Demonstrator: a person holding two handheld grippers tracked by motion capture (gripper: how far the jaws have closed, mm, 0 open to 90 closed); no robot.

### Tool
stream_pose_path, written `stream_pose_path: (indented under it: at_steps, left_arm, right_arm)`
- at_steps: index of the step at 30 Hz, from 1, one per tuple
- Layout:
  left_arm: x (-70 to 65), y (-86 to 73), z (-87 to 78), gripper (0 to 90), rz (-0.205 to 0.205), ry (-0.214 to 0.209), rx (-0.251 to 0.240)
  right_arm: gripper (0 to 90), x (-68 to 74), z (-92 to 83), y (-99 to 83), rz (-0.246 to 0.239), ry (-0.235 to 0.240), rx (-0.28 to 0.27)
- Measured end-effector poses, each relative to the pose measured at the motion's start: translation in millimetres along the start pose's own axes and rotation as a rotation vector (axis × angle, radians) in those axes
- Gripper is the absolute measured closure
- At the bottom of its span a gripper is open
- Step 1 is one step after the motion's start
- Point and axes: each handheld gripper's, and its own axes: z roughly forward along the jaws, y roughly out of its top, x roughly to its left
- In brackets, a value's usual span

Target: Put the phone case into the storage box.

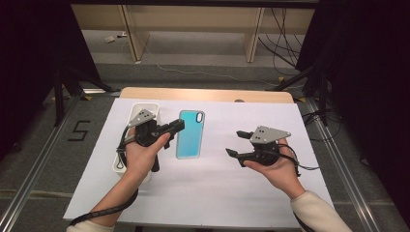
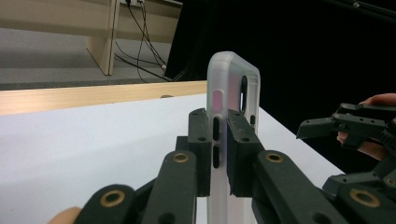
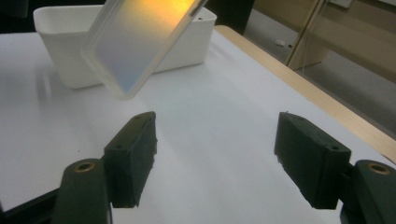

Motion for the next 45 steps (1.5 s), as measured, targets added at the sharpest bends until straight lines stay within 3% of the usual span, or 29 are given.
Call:
stream_pose_path:
  at_steps: [4, 14, 23, 45]
  left_arm:
    - [0.4, 0.6, -0.8, 81.7, 0.001, 0.007, -0.001]
    - [1.9, 3.2, -3.7, 81.8, 0.016, 0.012, -0.003]
    - [2.2, 6.0, -6.3, 81.8, 0.017, 0.019, -0.010]
    - [6.3, 15.0, -15.3, 81.8, 0.027, 0.034, -0.034]
  right_arm:
    - [29.1, -5.8, -5.3, -5.1, 0.041, -0.017, -0.012]
    - [28.0, -9.6, -11.4, -10.4, 0.065, -0.047, -0.018]
    - [27.8, -11.7, -13.7, -11.5, 0.066, -0.067, -0.038]
    - [27.7, -11.3, -18.0, -15.0, 0.094, -0.065, -0.046]
